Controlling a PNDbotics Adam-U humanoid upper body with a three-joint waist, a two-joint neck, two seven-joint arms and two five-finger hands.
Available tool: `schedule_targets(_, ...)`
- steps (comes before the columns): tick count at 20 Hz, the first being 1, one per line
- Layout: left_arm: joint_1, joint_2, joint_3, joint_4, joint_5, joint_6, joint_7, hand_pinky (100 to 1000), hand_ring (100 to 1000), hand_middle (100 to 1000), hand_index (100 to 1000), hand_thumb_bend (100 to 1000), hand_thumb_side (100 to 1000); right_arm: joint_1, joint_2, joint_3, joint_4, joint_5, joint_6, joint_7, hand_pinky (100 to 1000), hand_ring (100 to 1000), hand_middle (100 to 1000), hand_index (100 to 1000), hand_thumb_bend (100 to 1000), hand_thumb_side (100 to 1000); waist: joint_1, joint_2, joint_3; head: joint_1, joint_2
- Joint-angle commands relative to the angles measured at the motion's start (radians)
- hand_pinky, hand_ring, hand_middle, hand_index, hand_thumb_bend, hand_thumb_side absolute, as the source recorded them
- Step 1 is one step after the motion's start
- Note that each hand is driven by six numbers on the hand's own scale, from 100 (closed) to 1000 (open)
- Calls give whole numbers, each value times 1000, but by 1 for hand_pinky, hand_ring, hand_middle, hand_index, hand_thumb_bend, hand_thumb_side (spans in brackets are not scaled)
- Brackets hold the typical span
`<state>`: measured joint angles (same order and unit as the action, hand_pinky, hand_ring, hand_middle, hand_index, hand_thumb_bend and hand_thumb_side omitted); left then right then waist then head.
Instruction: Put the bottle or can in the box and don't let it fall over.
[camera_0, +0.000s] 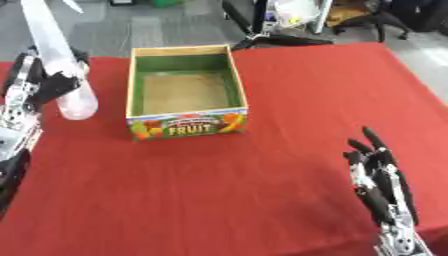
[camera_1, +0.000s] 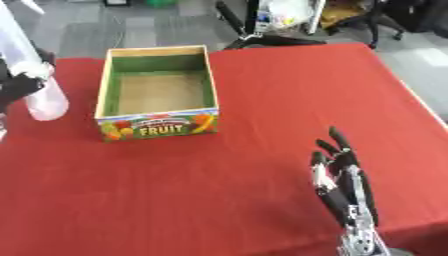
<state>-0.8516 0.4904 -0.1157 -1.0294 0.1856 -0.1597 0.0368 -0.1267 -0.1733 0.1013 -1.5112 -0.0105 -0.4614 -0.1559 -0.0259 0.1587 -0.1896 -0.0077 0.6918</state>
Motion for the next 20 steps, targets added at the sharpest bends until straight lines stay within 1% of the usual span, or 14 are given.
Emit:
schedule_targets(1,-68,19,-14,24,4,-9,0,226,1000,254,364,100,100,-20,-8,9,-7,-12,-2,11,797,893,1000,953,100,470,0,-7,-13,9,-9)
schedule_targets(6,-153,-33,-34,128,-31,-37,-18,234,1000,259,364,100,100,-43,5,27,-5,-24,-4,30,797,892,1000,953,100,470,-3,7,-53,22,-17)
schedule_targets(8,-175,-61,-38,175,-52,-51,-23,245,1000,267,368,100,100,-54,11,33,-5,-29,-5,37,797,892,1000,952,100,470,-4,12,-70,30,-22)
schedule_targets(11,-184,-88,-44,230,-91,-75,-38,266,1000,277,375,100,100,-70,19,40,-5,-36,-6,47,796,891,1000,952,100,470,-7,19,-93,40,-28)
schedule_targets(15,-178,-118,-50,259,-119,-103,-77,334,1000,306,403,100,100,-77,22,42,-4,-42,-7,53,796,891,1000,952,100,470,-7,22,-101,40,-27)
schedule_targets(16,-175,-122,-51,260,-120,-108,-86,377,1000,322,421,126,100,-78,23,42,-4,-43,-7,54,796,891,1000,952,100,470,-7,22,-102,39,-27)
schedule_targets(17,-173,-125,-52,259,-119,-113,-94,401,1000,338,435,150,100,-78,23,42,-4,-43,-7,55,796,891,1000,952,100,470,-7,22,-101,38,-26)
schedule_targets(18,-171,-126,-53,257,-118,-118,-102,485,1000,398,485,241,100,-78,23,42,-4,-43,-7,55,796,891,1000,952,100,470,-8,22,-100,37,-26)
schedule_targets(19,-169,-125,-54,254,-118,-123,-109,533,1000,431,504,298,100,-77,23,41,-4,-44,-7,55,796,891,1000,952,100,470,-9,21,-99,36,-26)
schedule_targets(20,-167,-124,-55,251,-120,-128,-113,633,1000,517,570,457,100,-77,23,41,-4,-44,-7,55,796,891,1000,952,100,470,-9,21,-98,35,-27)
